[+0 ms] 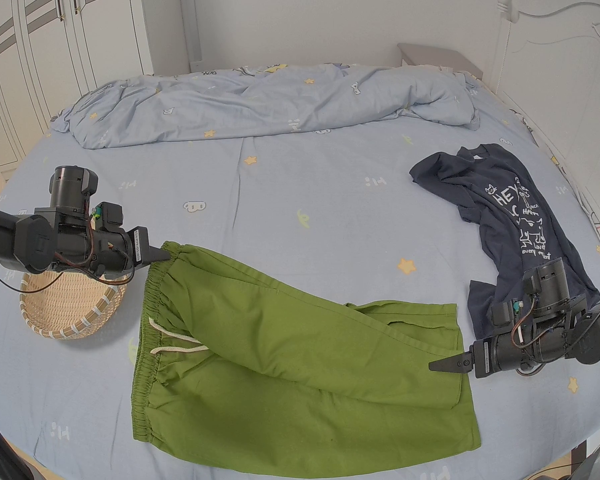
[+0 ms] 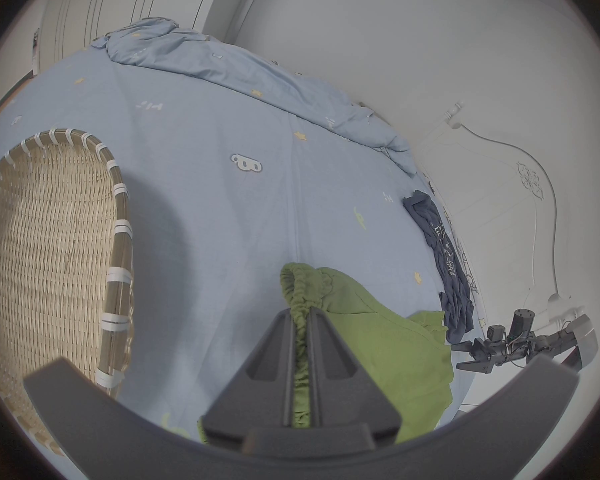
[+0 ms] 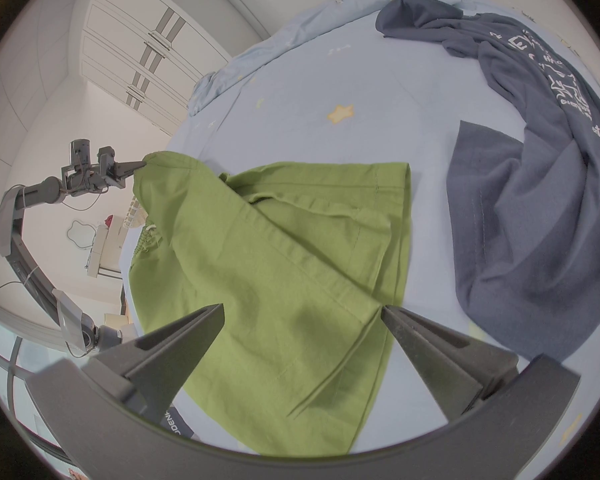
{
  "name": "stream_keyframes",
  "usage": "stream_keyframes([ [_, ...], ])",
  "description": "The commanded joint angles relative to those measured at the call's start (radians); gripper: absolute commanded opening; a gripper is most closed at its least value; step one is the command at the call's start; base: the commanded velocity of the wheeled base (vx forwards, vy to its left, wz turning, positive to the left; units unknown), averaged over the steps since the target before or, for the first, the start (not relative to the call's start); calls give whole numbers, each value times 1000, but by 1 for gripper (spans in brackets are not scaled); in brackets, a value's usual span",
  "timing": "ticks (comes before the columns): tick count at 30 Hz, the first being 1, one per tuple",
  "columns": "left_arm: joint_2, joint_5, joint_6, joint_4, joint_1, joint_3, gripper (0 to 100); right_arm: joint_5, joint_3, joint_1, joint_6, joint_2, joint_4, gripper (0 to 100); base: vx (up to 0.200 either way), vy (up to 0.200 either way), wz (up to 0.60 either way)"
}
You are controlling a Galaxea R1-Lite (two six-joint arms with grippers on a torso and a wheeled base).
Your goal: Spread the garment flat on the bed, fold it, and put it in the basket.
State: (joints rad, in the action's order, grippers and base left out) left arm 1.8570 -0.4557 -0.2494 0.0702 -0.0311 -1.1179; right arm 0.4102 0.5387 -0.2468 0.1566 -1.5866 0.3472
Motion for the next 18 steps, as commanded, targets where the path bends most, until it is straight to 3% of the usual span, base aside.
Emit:
stream_keyframes([
  [1,1,0,-1,0,0,0,0,-1,1,0,14,-50,38,100,0,0,0],
  [10,1,0,-1,0,0,-2,0,-2,1,6,26,-46,56,100,0,0,0],
  [11,1,0,-1,0,0,-2,0,-2,1,8,26,-46,55,0,0,0,0],
  [18,-1,0,-2,0,0,-2,0,-2,-2,12,24,-42,56,0,0,0,0],
])
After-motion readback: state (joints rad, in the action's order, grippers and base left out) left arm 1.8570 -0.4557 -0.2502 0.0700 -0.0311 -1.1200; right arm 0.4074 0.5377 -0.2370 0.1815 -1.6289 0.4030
